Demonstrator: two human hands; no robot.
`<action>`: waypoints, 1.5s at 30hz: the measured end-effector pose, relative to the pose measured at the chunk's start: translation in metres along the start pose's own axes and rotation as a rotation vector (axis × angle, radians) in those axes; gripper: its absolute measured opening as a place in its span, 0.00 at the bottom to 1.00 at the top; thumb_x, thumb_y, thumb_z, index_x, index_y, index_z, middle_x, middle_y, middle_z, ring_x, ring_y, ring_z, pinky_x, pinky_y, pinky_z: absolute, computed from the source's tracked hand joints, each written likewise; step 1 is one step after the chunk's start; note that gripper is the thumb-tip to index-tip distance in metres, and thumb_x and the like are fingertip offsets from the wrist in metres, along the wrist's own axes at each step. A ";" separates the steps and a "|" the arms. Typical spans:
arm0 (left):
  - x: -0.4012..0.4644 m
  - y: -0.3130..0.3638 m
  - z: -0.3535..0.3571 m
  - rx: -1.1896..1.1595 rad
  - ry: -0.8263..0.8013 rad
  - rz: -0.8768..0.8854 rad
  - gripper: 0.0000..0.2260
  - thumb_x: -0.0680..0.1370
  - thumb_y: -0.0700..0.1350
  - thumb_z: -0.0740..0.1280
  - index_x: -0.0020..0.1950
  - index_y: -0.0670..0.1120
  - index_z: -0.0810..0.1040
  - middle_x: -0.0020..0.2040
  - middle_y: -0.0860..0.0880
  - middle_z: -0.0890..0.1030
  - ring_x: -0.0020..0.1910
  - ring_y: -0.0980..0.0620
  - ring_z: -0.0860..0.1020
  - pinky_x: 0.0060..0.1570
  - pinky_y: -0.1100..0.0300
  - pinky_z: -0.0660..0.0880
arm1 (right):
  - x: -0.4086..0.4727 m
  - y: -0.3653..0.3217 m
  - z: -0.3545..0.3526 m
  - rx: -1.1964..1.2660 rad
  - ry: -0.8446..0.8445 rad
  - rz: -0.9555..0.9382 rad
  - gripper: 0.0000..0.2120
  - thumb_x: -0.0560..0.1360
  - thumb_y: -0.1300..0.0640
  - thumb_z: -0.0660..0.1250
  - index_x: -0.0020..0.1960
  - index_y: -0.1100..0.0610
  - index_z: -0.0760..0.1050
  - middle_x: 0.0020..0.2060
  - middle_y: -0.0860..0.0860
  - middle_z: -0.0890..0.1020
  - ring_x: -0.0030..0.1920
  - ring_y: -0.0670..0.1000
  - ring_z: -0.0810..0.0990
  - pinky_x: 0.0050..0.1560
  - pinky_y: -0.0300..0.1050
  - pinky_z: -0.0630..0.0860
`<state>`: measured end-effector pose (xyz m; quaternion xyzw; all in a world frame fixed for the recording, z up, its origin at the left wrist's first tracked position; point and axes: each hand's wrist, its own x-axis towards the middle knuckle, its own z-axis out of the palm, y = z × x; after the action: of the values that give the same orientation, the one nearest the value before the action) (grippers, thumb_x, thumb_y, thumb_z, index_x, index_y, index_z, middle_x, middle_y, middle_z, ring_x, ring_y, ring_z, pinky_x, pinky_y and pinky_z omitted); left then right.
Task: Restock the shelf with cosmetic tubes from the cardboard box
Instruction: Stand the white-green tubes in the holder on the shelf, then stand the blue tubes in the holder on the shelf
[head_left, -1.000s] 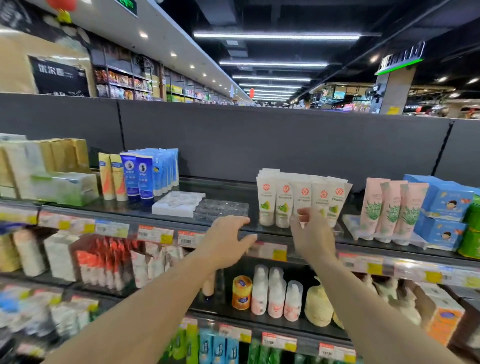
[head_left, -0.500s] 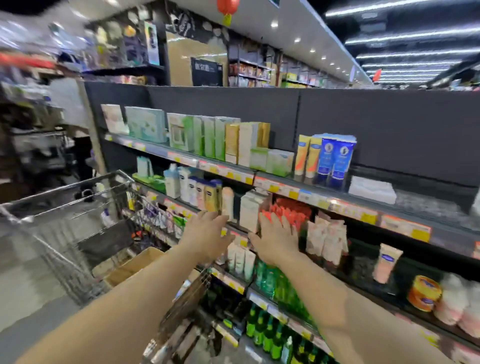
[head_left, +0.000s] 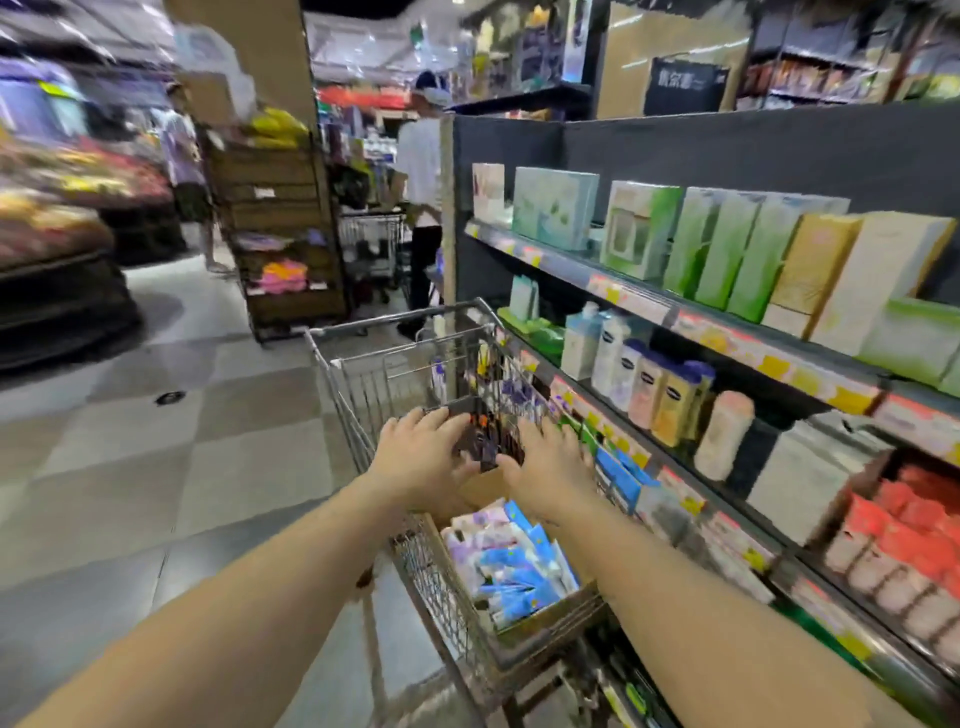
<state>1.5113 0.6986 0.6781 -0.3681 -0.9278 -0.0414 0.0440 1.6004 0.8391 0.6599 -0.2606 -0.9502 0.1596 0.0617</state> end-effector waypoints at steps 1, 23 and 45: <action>0.015 -0.005 0.003 -0.011 -0.008 -0.021 0.31 0.77 0.64 0.58 0.77 0.56 0.55 0.78 0.51 0.58 0.77 0.45 0.56 0.74 0.45 0.54 | 0.018 0.000 0.004 0.004 -0.002 -0.017 0.30 0.79 0.40 0.55 0.77 0.49 0.54 0.77 0.54 0.55 0.77 0.59 0.50 0.75 0.60 0.50; 0.310 -0.053 0.164 -0.023 -0.356 0.300 0.34 0.76 0.65 0.61 0.78 0.53 0.55 0.78 0.47 0.60 0.76 0.43 0.59 0.72 0.45 0.60 | 0.242 0.083 0.105 0.034 -0.137 0.346 0.32 0.77 0.40 0.60 0.77 0.49 0.55 0.77 0.54 0.57 0.76 0.58 0.54 0.74 0.57 0.55; 0.333 -0.059 0.404 -0.092 -0.760 0.700 0.31 0.76 0.58 0.65 0.77 0.52 0.60 0.77 0.50 0.62 0.71 0.45 0.67 0.68 0.54 0.64 | 0.163 0.145 0.300 0.210 -0.285 1.040 0.26 0.79 0.54 0.63 0.74 0.51 0.61 0.69 0.56 0.70 0.67 0.59 0.67 0.64 0.51 0.67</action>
<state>1.2085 0.9260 0.3119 -0.6470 -0.6968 0.0715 -0.3012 1.4694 0.9595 0.3350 -0.6640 -0.6740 0.2970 -0.1290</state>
